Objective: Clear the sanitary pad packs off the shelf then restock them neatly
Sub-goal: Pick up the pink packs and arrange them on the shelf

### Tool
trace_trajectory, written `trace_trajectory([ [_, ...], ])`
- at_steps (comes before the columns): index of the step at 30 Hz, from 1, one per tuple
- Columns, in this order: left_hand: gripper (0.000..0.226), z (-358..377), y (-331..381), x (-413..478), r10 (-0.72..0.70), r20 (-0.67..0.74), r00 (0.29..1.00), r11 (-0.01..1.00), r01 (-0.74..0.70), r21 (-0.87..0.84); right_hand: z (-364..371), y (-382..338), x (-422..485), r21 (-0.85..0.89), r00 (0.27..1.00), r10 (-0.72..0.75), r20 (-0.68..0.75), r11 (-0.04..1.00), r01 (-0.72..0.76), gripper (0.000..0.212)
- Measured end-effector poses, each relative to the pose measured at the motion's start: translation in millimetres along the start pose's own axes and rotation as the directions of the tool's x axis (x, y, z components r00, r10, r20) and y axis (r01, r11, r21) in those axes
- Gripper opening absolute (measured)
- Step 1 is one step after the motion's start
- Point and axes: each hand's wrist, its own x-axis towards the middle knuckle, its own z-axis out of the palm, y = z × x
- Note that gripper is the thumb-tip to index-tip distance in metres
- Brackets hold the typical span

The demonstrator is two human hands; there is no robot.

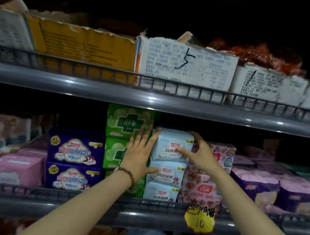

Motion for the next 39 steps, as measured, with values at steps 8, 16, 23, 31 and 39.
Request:
trace_trajectory([
  [8, 0.128, 8.8, 17.0, 8.8, -0.073, 0.039, 0.997, 0.996, 0.07, 0.059, 2.0, 14.8, 1.8, -0.233, 0.996, -0.032, -0.079, 0.972, 0.013, 0.079],
  [16, 0.135, 10.8, 17.4, -1.2, 0.092, -0.237, 0.967, 0.99, -0.063, 0.129, 14.7, 16.8, -50.0, -0.15, 0.942, -0.227, -0.249, 0.969, 0.194, 0.096],
  [23, 0.145, 15.0, 6.8, 7.5, 0.055, -0.109, 0.993, 0.981, -0.033, 0.191, 13.6, 43.1, -34.2, -0.523, 0.954, -0.284, -0.095, 0.83, 0.195, 0.119],
  [31, 0.126, 22.6, 4.9, 16.1, 0.093, -0.22, 0.971, 0.964, -0.033, 0.265, 4.5, 46.7, -19.5, -0.555, 0.947, -0.319, -0.044, 0.796, 0.242, 0.124],
  [39, 0.066, 31.5, 11.6, 23.8, 0.146, -0.373, 0.916, 0.962, -0.043, 0.271, 15.4, 47.7, -36.3, -0.64, 0.897, -0.442, 0.026, 0.682, 0.354, 0.065],
])
